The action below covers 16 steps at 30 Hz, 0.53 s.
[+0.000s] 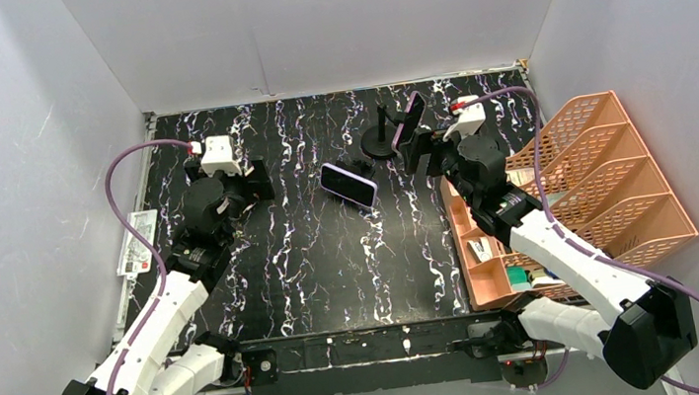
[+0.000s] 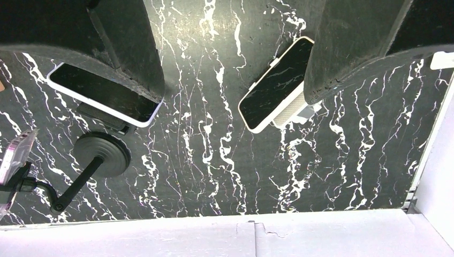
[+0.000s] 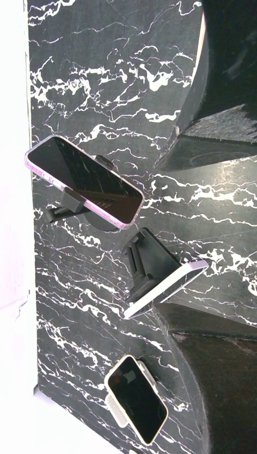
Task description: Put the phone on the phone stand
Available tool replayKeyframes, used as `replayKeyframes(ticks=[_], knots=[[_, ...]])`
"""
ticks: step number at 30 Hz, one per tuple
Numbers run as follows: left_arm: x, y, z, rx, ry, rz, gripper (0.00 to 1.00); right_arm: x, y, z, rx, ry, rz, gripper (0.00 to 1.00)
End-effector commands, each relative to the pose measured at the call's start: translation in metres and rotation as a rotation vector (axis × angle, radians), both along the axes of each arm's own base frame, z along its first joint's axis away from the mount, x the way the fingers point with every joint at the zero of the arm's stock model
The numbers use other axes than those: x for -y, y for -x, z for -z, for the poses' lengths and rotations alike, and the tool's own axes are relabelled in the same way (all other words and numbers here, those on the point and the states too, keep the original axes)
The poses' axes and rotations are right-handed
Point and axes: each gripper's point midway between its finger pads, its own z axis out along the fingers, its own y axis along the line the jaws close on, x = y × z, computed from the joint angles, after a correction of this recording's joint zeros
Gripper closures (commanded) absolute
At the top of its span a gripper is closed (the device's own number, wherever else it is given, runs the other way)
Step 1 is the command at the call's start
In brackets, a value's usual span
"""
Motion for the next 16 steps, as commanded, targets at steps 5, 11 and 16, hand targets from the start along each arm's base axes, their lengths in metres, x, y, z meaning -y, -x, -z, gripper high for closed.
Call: replayKeyframes(ticks=[5, 11, 16], knots=[[-0.0042, 0.0024, -0.0082, 0.026, -0.008, -0.013, 0.01, 0.0108, -0.0021, -0.0137, 0.064, -0.009, 0.052, 0.01], [-0.0032, 0.0027, -0.0071, 0.024, -0.004, -0.009, 0.02, 0.0105, -0.0027, -0.0135, 0.065, -0.011, 0.052, 0.01], [-0.0011, 0.0027, -0.0068, 0.021, -0.003, 0.002, 0.02, 0.0104, 0.0006, -0.0146, 0.08, -0.005, 0.037, 0.01]])
